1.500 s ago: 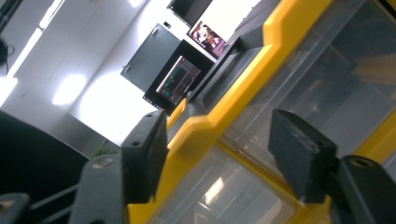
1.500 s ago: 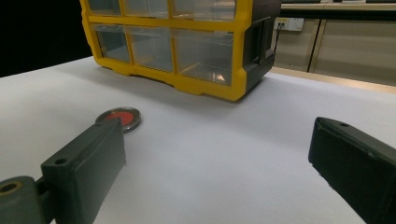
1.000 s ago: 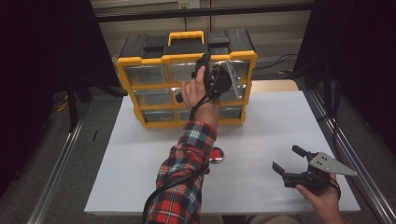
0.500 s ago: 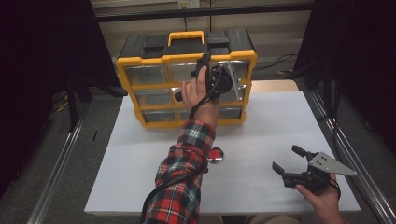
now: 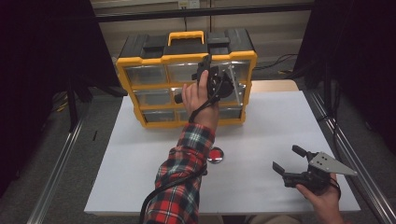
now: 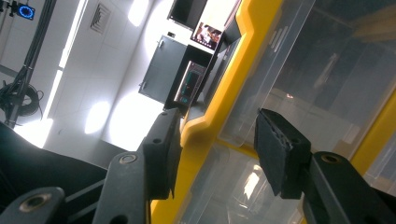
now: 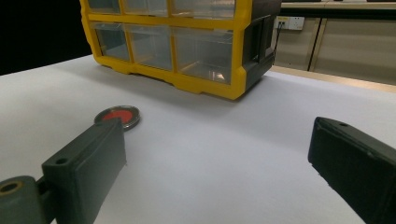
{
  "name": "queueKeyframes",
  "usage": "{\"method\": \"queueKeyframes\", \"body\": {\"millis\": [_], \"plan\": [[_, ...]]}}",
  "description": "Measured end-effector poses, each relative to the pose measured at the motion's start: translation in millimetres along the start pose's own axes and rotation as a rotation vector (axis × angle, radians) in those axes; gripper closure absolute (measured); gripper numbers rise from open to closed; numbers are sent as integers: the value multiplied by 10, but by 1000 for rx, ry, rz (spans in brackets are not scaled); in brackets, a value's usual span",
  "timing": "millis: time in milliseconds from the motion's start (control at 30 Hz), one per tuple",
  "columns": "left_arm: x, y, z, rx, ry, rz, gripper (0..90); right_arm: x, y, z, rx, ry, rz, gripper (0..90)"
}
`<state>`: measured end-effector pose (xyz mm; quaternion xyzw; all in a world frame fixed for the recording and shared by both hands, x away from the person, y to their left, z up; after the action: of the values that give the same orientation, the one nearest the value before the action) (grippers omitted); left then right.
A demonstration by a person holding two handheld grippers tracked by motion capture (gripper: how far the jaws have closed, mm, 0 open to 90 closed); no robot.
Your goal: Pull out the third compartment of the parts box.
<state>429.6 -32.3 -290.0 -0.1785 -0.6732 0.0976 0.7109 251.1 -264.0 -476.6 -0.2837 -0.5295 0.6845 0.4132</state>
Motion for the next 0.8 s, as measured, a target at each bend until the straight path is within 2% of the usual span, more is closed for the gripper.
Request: {"method": "queueKeyframes", "body": {"millis": [33, 267, 433, 500, 600, 800], "plan": [[-3, 4, 8, 0, 0, 6, 514, 1, -2, 1, -2, 1, -4, 37], [5, 1, 94, -10, -8, -14, 521, 6, 1, -2, 1, 2, -1, 36], [-1, 12, 152, -4, 4, -14, 535, 8, -1, -2, -1, 3, 4, 37], [2, 5, 166, -18, 8, -12, 546, 12, -2, -5, -3, 2, 2, 37], [-10, 3, 189, -16, 13, -19, 589, 11, -1, -6, -3, 2, 9, 36], [-28, 7, 217, -21, 35, -7, 659, 10, 0, -6, -4, 3, 6, 37]]}}
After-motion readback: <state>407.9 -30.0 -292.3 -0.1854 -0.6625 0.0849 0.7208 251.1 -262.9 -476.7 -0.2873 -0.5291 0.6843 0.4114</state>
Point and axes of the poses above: each handheld gripper's, and its own axes: z roughly backward along the jaws, y roughly out of its underside, x roughly to its left, the point moved 6 cm from there along -z, roughly forward along the jaws, and after that the axes turned 3 degrees about x, right-handed, at the moved point
